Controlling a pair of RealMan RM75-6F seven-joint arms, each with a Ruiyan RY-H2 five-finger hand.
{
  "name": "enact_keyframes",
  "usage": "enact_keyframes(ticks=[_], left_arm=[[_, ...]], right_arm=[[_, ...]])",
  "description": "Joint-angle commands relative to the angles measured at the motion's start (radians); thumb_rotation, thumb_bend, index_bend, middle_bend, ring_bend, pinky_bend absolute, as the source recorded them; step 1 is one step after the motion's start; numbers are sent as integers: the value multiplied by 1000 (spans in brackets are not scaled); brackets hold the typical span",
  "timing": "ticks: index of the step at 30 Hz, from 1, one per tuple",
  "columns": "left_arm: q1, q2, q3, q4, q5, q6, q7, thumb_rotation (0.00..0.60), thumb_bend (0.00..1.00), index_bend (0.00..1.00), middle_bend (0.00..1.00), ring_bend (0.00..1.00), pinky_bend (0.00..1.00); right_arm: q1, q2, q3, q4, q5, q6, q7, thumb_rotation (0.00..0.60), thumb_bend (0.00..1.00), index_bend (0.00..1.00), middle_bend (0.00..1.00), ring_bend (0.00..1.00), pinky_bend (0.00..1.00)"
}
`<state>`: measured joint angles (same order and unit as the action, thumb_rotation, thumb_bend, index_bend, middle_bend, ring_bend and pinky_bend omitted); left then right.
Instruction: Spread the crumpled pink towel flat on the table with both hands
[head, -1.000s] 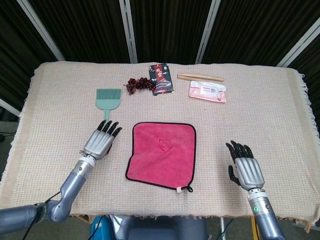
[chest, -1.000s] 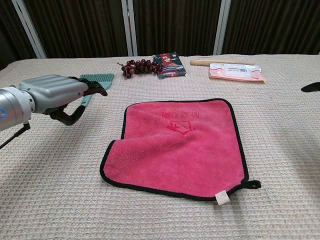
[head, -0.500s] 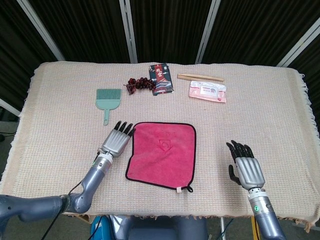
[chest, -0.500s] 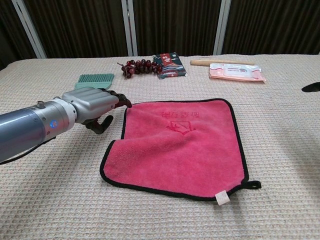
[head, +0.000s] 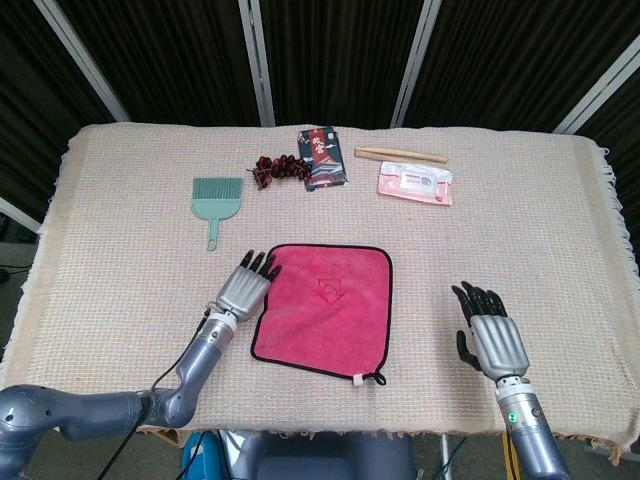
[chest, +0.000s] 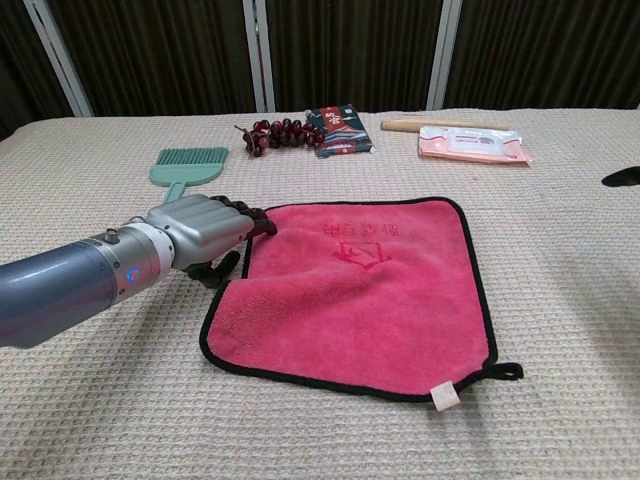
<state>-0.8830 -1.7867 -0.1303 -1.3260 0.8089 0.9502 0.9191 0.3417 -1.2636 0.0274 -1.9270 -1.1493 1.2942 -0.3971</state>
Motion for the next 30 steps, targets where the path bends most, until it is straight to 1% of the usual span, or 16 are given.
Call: enact_keyframes(ticks=[1, 7, 14, 20, 25, 30], left_arm=[[-2, 6, 1, 6, -5, 5, 1, 600, 802, 99, 33, 0, 0], [0, 35, 4, 16, -27, 12, 1, 600, 803, 99, 35, 0, 0], [2, 48, 6, 38, -56, 12, -5, 600, 803, 99, 35, 0, 0], [2, 62, -2, 40, -53, 24, -23, 600, 803, 99, 34, 0, 0], [4, 84, -15, 23, -53, 36, -42, 600, 790, 94, 28, 0, 0], [16, 111, -27, -17, -29, 47, -97, 600, 757, 74, 18, 0, 0]], right_arm=[[-1, 0, 1, 1, 0, -4, 0, 600, 620, 0, 0, 0, 0], [-3, -4, 3, 3, -9, -15, 3, 600, 620, 0, 0, 0, 0], [-6, -10, 6, 2, -12, -22, 0, 600, 620, 0, 0, 0, 0], [-7, -13, 8, 2, -12, -27, -6, 600, 619, 0, 0, 0, 0], [-10, -15, 10, 2, -17, -26, -5, 600, 620, 0, 0, 0, 0], [-13, -15, 11, 3, -20, -29, -2, 600, 620, 0, 0, 0, 0]])
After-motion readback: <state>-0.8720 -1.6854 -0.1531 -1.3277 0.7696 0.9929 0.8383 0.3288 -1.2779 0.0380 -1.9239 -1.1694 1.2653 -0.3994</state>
